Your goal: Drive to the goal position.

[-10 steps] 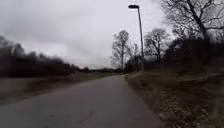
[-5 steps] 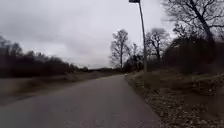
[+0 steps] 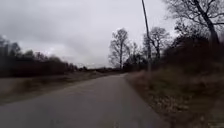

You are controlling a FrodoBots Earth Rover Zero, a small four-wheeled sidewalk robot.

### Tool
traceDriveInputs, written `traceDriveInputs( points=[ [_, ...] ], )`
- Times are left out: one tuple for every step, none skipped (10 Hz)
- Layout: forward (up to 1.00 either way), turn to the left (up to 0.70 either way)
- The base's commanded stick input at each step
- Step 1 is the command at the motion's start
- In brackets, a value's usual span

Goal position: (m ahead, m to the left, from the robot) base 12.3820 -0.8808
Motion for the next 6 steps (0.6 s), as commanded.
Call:
traceDriveInputs(
  points=[
    [1.00, 0.00],
    [1.00, 0.00],
    [1.00, 0.00],
    [1.00, 0.00],
    [1.00, 0.00],
    [1.00, 0.00]
  ],
)
